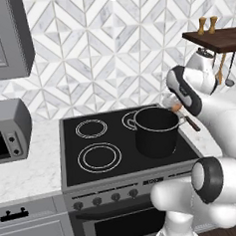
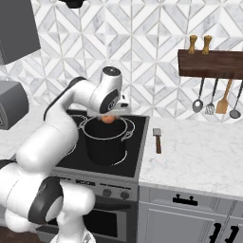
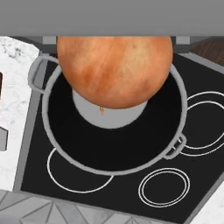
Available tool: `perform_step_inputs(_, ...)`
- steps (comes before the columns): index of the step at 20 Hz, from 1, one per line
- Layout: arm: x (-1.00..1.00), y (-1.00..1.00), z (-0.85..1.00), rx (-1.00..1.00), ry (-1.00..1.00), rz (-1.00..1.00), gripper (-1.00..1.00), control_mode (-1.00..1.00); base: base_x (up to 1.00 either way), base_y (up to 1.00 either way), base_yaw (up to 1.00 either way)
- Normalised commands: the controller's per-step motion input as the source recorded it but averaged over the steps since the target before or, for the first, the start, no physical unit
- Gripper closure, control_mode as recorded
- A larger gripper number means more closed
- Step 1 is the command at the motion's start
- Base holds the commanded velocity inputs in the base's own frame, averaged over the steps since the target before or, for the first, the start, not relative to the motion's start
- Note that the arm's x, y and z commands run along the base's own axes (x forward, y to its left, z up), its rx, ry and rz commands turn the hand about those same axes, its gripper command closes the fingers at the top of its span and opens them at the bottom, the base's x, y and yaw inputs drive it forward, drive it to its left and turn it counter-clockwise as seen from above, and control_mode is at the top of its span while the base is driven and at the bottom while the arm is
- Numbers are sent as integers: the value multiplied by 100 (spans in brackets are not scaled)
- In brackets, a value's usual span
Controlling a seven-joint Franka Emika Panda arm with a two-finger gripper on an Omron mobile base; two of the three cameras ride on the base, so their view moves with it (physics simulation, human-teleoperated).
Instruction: Put the onion and lime in the pot. Retrieve the spatula and lightly stir the vegetables in the pot.
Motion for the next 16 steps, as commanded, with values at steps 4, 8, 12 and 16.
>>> perform_step_inputs(4,51,38,-43,0,19,-7,100,-100,0,0,0)
perform_step_inputs(8,41,4,-46,0,13,-10,100,-100,0,0,0)
perform_step_inputs(12,25,0,-50,0,8,-10,100,-100,0,0,0)
perform_step_inputs(16,13,5,-48,0,6,-9,100,-100,0,0,0)
